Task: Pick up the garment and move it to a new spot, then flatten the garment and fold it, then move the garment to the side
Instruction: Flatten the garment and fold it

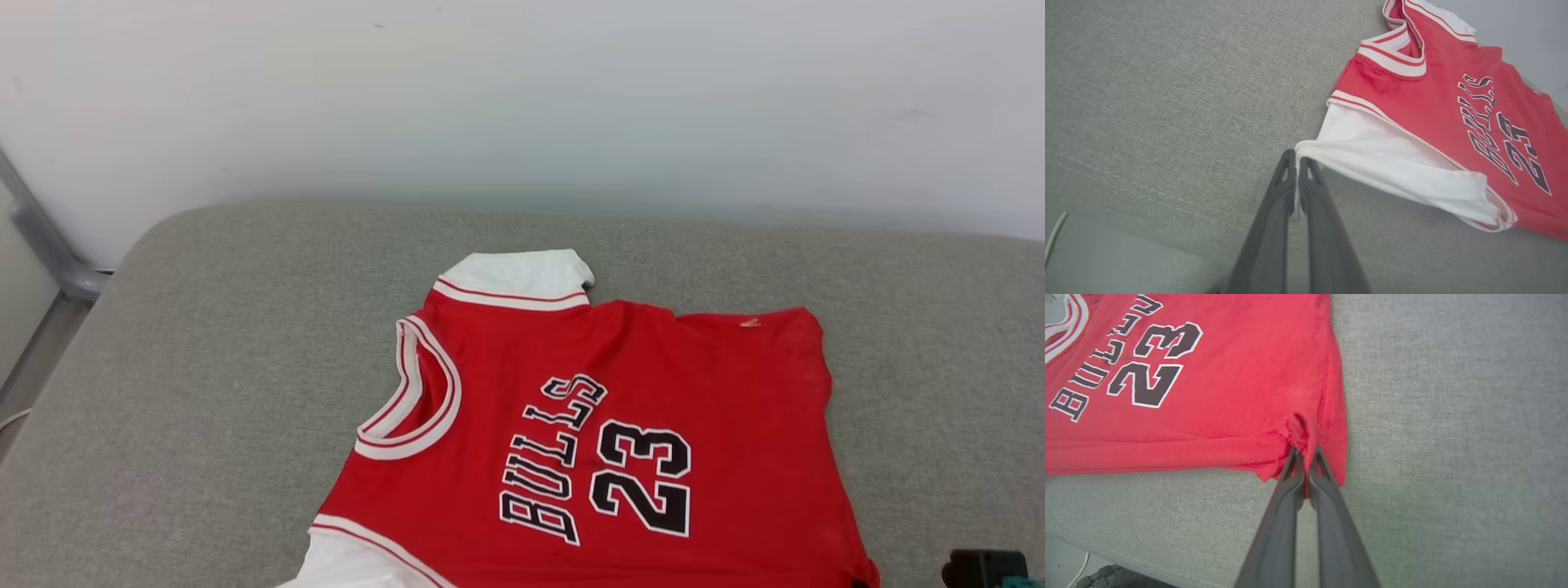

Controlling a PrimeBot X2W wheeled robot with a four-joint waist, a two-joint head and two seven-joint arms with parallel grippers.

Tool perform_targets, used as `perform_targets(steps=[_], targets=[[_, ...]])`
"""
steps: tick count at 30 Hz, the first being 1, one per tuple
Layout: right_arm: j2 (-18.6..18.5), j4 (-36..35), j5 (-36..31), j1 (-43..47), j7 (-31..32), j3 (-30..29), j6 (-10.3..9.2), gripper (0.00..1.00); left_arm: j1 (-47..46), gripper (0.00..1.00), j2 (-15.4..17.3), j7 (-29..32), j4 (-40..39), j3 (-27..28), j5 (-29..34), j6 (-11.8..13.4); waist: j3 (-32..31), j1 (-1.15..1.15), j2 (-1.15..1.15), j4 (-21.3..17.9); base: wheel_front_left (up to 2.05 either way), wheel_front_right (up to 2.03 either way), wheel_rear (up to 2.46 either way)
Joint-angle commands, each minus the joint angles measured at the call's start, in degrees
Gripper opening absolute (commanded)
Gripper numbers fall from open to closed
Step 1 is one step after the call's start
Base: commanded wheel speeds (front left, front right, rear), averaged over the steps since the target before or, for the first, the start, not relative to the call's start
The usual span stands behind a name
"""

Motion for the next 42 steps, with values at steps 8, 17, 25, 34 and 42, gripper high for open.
perform_targets(steps=[8, 17, 25, 34, 42], targets=[[2.9, -8.1, -3.4, 6.4, 4.5, -4.5, -0.66, 0.00, 3.7, 0.00, 1.9, -1.1, -5.1, 1.6, -0.1, 3.3, -0.6, 0.02, -0.01, 1.4, 0.00, 0.00, 0.00], [4.0, -8.7, -5.2, 1.3, 6.5, -3.7, -0.44, 0.00, -6.5, 0.00, 0.0, 1.2, -4.0, -0.9, 2.6, -0.4, 0.0, 0.02, -0.01, 1.2, 0.00, 0.00, 0.00], [1.8, -4.6, -5.6, -6.8, 6.4, -1.7, -0.44, 0.00, -18.1, 0.00, -3.7, 2.9, 4.7, -3.4, 4.4, -6.1, 2.7, 0.02, -0.01, 0.8, 0.00, 0.00, 0.00], [0.7, 3.2, -6.1, -16.8, 4.6, 2.2, -0.43, 0.00, -27.9, 0.00, -8.0, 3.1, 16.3, -4.7, 4.6, -12.1, 8.0, 0.02, -0.01, 0.0, 0.00, 0.00, 0.00], [0.7, 11.0, -5.7, -21.3, 1.7, 4.8, -0.42, 0.00, -33.5, 0.00, -11.6, 4.4, 27.0, -7.1, 5.1, -16.9, 10.4, 0.02, -0.01, 0.0, 0.00, 0.00, 0.00]])
